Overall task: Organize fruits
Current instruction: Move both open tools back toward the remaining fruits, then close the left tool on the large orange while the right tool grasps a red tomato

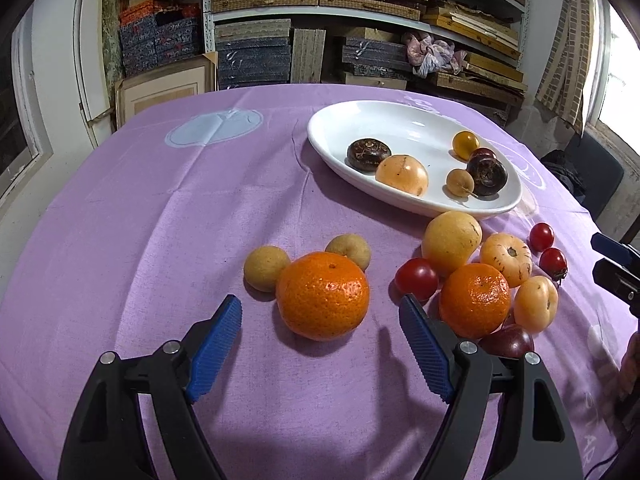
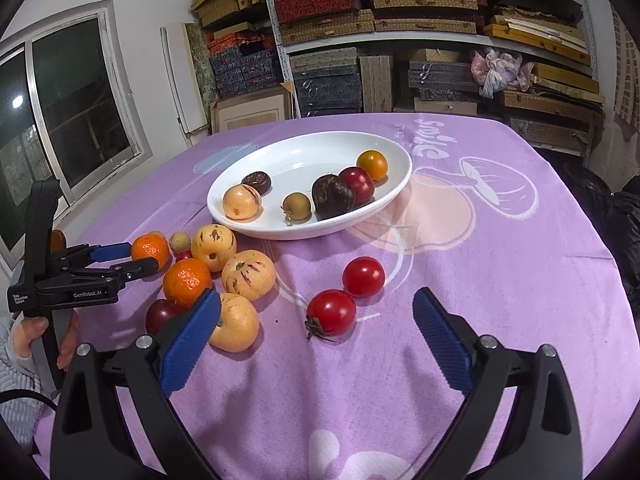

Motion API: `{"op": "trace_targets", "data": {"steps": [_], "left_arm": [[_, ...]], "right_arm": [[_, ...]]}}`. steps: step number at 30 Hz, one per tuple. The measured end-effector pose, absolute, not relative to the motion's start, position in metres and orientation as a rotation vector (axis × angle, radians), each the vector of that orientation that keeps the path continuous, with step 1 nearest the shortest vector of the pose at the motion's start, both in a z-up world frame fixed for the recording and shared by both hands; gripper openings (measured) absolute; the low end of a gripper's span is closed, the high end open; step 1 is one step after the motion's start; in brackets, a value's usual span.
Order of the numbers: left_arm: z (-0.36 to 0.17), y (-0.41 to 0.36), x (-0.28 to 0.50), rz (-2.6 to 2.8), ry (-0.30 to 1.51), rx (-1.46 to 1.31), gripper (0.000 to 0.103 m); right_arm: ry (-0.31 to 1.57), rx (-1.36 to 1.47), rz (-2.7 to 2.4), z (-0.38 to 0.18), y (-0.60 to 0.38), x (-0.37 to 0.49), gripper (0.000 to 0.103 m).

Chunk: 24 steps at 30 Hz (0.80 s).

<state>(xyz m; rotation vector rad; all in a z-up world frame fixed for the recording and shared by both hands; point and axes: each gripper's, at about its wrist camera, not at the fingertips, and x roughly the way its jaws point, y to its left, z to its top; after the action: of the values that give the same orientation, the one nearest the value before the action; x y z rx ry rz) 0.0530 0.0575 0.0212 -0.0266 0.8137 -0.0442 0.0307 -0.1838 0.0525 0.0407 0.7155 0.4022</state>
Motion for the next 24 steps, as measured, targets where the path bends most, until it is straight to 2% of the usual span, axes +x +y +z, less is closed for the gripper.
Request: {"op": "trace_targets", "data": {"steps": [7,8,9,10,12,14,17,22,24], "left_arm": [[0.015,0.062,0.060,-0.072,0.864,-0.081,0.080],[0.014,0.063,0.061,-0.075,0.867,-0.086,0.079],[0.014,0.064,0.061,-0.079,0.870,-0.093,0.074],[0.013,0.064,0.062,-0.081,0.874,-0.097,0.067],[0.013,0.065,0.061,-0.078,0.873,-0.100,0.058],[0.014,0.063,0.061,-0.084,0.873,-0.094,0.050],[0.014,0.061,0.061,-0.086,0.873,-0.087,0.048],[0.015,0.058,0.060,-0.096,0.871,-0.076,0.047],[0.016,0.055,0.057,-0.103,0.864,-0.061,0.047]], "right_arm": [[0.789,-0.010,0.373,0.040,-0.183,0.040,0.095],[0.780,-0.019,0.379,0.040,-0.182,0.039,0.095],[0.775,-0.034,0.385,0.041,-0.180,0.037,0.094],[0.771,-0.050,0.390,0.041,-0.177,0.035,0.092],[0.775,-0.079,0.402,0.040,-0.172,0.035,0.081],[0.783,-0.081,0.410,0.039,-0.171,0.036,0.077],[0.790,-0.061,0.411,0.038,-0.174,0.038,0.073],[0.805,-0.057,0.429,0.037,-0.173,0.039,0.058],[0.810,-0.059,0.434,0.036,-0.172,0.040,0.057]]}}
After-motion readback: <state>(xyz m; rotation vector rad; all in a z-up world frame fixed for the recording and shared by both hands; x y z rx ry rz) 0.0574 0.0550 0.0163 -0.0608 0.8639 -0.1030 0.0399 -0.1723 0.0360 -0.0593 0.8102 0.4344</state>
